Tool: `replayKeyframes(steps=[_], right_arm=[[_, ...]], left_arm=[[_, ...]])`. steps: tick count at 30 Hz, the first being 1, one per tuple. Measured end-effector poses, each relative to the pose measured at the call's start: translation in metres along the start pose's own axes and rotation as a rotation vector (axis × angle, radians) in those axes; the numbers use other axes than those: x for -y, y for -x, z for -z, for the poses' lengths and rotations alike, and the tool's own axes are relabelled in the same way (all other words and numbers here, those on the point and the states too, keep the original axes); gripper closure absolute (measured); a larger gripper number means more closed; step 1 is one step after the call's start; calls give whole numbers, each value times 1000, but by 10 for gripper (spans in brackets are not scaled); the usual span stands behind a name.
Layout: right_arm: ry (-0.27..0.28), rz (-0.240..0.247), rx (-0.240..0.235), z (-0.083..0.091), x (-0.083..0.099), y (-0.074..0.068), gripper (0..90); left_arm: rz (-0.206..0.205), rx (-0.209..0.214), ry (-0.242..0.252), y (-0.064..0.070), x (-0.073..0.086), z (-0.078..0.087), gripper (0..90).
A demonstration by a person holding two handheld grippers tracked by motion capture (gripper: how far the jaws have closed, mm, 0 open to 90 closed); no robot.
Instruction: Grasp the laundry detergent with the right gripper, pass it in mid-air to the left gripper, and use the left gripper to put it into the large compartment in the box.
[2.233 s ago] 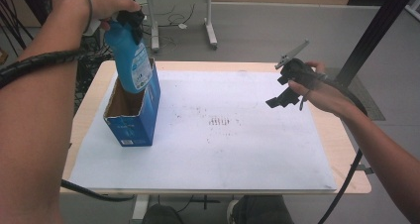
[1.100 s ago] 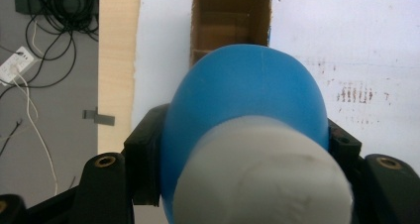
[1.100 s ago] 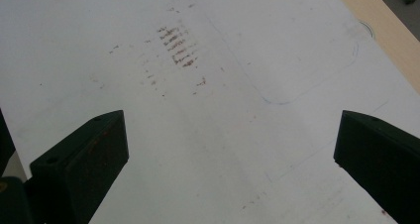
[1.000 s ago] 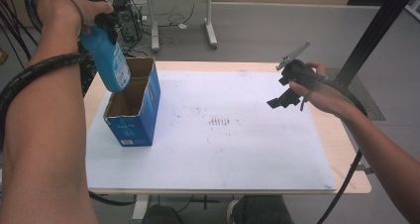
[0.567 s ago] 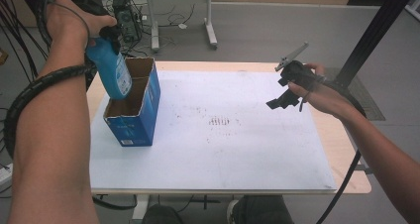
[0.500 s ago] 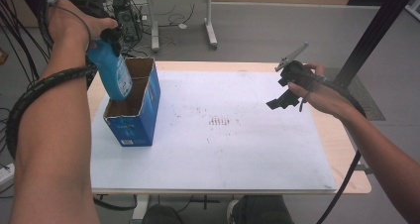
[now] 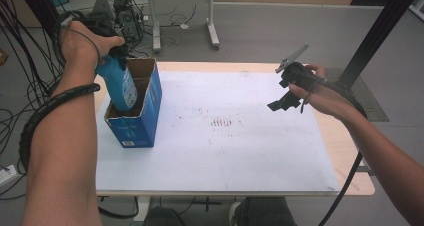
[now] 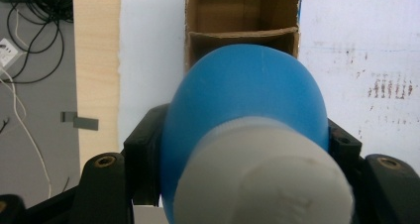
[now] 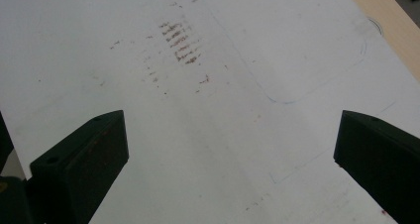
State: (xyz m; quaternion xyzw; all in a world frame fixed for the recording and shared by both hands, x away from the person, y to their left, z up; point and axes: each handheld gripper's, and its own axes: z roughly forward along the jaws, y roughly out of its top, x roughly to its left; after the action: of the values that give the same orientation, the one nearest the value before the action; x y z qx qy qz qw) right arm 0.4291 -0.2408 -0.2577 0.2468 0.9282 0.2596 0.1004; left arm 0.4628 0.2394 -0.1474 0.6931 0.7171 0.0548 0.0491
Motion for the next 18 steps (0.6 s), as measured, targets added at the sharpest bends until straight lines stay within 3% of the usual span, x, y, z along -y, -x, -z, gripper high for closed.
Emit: replayKeyframes(steps=[18], right_arm=[[-10,1,7,-1,3,0,3]], left_arm=[[-17,12,-6,5,4,-41,364]])
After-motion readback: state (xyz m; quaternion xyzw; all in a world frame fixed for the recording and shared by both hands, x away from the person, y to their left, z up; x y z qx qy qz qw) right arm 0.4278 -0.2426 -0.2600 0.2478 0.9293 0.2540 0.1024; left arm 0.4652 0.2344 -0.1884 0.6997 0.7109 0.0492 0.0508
